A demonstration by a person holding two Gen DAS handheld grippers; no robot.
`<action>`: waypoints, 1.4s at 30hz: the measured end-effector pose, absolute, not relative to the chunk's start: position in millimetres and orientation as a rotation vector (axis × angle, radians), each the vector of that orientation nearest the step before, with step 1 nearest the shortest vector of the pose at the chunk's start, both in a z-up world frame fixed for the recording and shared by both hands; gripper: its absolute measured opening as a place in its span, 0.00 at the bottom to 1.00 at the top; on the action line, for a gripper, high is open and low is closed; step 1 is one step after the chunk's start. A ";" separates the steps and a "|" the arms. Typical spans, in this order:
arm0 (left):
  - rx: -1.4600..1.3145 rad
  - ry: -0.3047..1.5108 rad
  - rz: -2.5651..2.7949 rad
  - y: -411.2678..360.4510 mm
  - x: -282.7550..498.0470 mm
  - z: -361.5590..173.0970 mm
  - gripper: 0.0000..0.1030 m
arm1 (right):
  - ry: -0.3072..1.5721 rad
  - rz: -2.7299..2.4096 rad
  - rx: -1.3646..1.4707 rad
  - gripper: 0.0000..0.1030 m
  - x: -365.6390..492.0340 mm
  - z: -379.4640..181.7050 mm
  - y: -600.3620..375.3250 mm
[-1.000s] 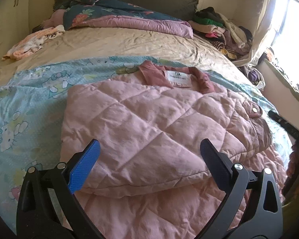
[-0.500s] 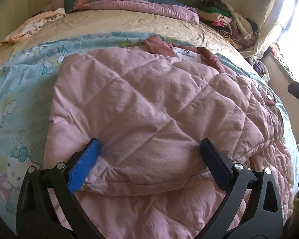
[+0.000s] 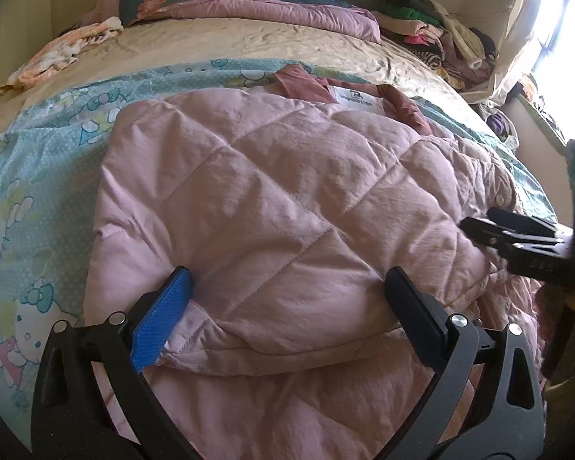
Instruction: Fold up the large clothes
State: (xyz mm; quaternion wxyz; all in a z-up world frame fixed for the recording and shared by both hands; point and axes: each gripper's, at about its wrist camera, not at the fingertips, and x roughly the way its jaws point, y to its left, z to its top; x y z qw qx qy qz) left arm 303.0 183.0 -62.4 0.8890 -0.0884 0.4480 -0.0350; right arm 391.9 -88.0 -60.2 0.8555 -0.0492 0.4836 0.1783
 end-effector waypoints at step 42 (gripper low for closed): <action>-0.212 0.844 -0.128 161.9 271.6 7.4 0.91 | 0.822 0.314 0.192 0.95 297.6 22.9 -154.7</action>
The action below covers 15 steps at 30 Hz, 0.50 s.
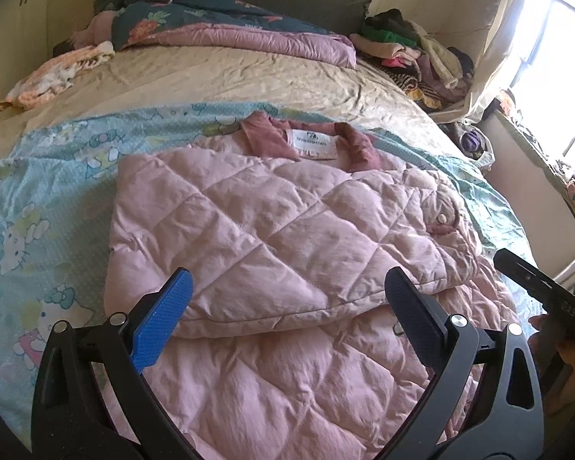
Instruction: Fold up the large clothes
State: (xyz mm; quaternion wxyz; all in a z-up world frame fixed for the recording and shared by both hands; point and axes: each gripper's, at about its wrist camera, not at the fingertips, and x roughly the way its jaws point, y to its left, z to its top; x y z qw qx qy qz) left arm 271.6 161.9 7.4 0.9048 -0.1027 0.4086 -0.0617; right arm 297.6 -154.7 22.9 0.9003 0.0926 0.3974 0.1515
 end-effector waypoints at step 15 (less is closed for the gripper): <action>-0.214 0.753 -0.200 140.8 240.0 46.9 0.91 | 0.736 0.323 0.182 0.96 255.8 60.2 -157.5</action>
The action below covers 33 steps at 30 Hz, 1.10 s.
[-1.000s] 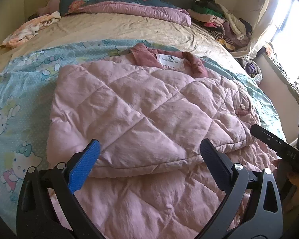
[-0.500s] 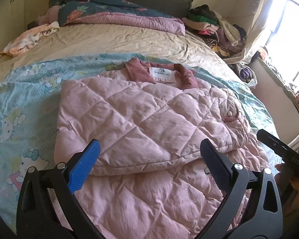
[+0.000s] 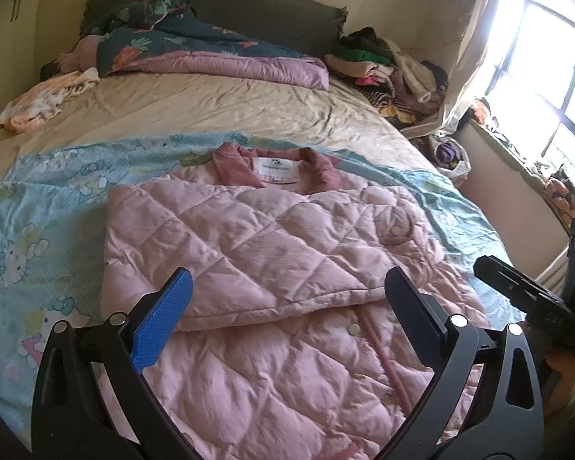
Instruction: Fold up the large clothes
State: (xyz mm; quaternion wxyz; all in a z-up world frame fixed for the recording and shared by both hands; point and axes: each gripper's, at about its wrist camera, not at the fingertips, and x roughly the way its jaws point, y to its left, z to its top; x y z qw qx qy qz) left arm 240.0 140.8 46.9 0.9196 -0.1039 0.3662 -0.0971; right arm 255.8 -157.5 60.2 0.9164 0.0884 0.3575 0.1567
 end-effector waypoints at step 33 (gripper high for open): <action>-0.195 0.579 -0.232 97.9 138.6 93.6 0.91 | 0.590 0.357 0.126 0.96 167.1 114.6 -178.9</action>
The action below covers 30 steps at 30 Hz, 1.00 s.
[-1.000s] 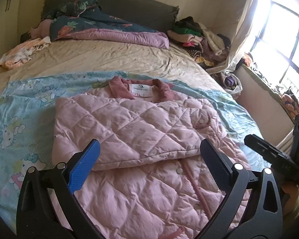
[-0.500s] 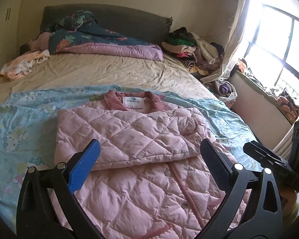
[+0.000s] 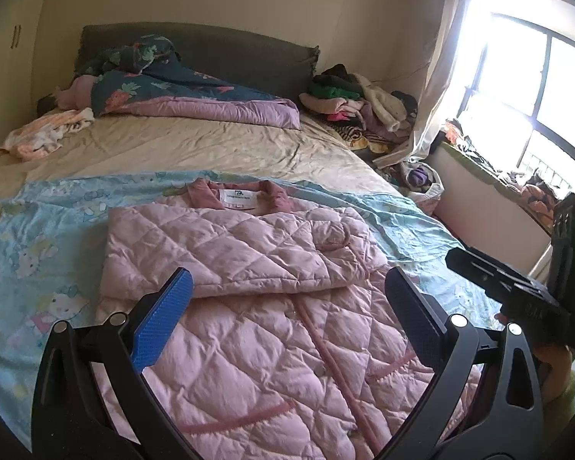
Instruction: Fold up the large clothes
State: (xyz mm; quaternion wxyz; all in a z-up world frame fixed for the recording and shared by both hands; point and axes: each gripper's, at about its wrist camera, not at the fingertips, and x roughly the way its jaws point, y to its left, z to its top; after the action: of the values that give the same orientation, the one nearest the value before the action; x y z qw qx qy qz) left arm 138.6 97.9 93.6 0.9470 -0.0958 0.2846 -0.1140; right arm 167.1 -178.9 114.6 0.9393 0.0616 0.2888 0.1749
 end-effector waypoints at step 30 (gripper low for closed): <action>-0.161 0.610 -0.099 87.8 73.1 80.2 0.91 | 0.573 0.356 0.086 0.96 112.7 118.7 -226.9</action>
State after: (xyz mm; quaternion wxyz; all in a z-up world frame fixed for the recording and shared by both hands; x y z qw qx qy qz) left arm 73.1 87.8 80.2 0.9495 -0.0791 0.2998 -0.0485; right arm 112.7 -226.9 118.7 0.9428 0.0420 0.2810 0.1744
